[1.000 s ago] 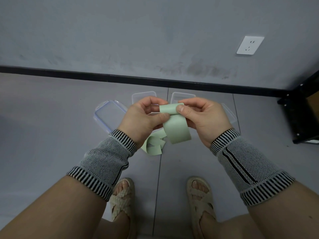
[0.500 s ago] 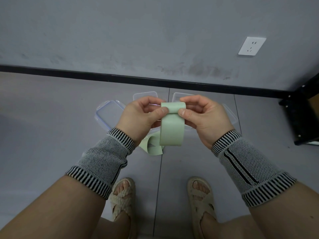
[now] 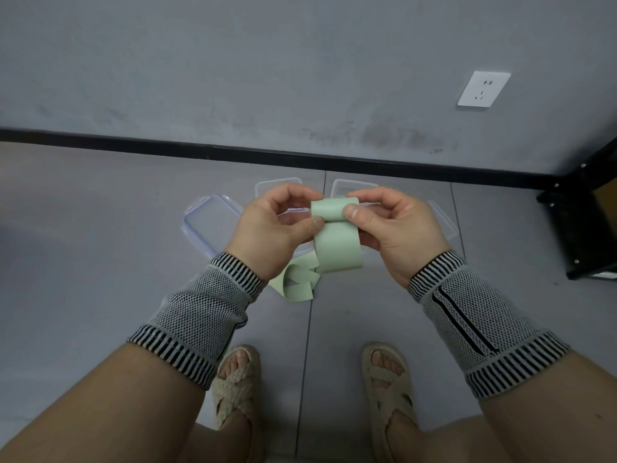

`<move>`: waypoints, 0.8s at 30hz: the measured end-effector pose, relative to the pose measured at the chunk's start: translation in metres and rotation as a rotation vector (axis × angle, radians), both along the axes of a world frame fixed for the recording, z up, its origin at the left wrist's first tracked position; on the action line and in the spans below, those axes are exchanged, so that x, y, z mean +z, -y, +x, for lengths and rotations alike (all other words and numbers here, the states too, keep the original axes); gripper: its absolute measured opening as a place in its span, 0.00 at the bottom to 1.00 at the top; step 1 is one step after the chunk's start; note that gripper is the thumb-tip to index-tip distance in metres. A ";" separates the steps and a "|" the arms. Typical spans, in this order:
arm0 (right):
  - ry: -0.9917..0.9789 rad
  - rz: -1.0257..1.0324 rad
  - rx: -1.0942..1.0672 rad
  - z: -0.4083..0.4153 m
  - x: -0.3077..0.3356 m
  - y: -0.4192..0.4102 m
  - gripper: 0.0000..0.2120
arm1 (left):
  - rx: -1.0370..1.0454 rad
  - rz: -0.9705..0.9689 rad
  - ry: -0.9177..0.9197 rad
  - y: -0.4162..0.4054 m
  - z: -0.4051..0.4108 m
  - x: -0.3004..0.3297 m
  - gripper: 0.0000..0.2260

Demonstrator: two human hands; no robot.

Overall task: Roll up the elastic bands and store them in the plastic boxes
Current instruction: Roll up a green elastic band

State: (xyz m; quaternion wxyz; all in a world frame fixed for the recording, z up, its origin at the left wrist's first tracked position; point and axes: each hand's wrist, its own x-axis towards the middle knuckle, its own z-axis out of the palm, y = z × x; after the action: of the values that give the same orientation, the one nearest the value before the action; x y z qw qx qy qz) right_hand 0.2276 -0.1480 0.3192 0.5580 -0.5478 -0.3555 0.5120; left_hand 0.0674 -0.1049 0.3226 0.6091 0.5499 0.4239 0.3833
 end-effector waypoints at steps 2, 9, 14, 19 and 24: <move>-0.013 0.015 -0.004 0.000 0.000 0.000 0.07 | 0.003 -0.048 0.020 -0.001 0.001 -0.001 0.15; 0.045 0.060 0.002 0.001 -0.003 0.000 0.11 | -0.022 -0.228 0.025 -0.001 0.002 0.001 0.08; 0.031 0.085 0.052 -0.002 -0.007 -0.001 0.13 | -0.004 -0.195 0.020 -0.004 -0.003 -0.001 0.06; -0.090 -0.008 0.058 -0.002 -0.006 -0.002 0.13 | 0.000 -0.154 0.037 -0.005 -0.005 -0.001 0.09; -0.083 -0.063 0.078 -0.001 -0.001 -0.001 0.06 | -0.012 -0.119 0.002 -0.005 -0.004 -0.003 0.10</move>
State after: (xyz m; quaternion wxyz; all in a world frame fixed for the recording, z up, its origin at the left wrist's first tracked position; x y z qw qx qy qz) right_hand 0.2263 -0.1474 0.3186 0.5344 -0.5290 -0.3367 0.5667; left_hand 0.0638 -0.1001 0.3199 0.6435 0.5150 0.4420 0.3541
